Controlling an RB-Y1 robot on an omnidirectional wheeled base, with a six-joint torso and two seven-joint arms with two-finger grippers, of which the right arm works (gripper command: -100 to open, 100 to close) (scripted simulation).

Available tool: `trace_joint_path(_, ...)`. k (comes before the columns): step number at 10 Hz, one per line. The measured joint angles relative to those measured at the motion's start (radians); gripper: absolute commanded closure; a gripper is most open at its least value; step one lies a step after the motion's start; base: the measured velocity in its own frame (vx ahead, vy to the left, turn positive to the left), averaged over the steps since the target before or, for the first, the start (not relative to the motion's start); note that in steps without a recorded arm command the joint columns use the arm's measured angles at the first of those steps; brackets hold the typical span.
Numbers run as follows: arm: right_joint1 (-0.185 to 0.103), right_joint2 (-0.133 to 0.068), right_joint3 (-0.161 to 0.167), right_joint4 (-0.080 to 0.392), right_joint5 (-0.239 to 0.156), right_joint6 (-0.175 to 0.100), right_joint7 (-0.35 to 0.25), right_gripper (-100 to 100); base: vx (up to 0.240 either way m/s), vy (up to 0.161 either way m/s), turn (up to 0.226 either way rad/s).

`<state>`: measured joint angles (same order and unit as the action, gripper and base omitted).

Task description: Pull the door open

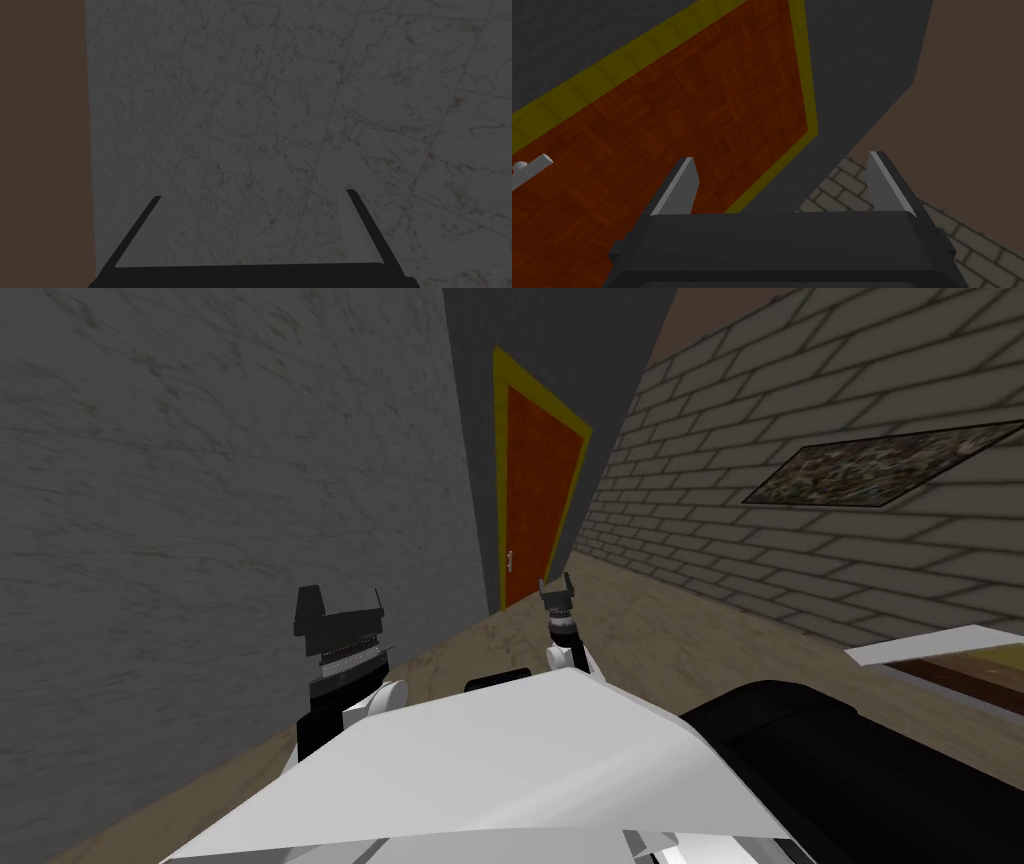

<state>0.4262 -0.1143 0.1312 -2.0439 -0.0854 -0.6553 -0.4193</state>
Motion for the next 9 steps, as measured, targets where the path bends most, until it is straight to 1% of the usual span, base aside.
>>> trace_joint_path(2,-0.014,-0.016,0.011,0.043,-0.028,-0.01,-0.039,-100,0.085,-0.035,0.116)
trace_joint_path(3,-0.018,-0.022,0.02,0.059,-0.041,-0.011,-0.057,-100,0.095,-0.024,0.105)
trace_joint_path(6,-0.031,-0.044,0.043,0.126,-0.082,-0.031,-0.116,-100,0.097,-0.035,0.11)
trace_joint_path(7,-0.033,-0.049,0.054,0.14,-0.095,-0.033,-0.134,-100,0.083,-0.028,0.119)
trace_joint_path(9,-0.042,-0.069,0.066,0.186,-0.127,-0.047,-0.179,-100,0.098,-0.053,0.107)
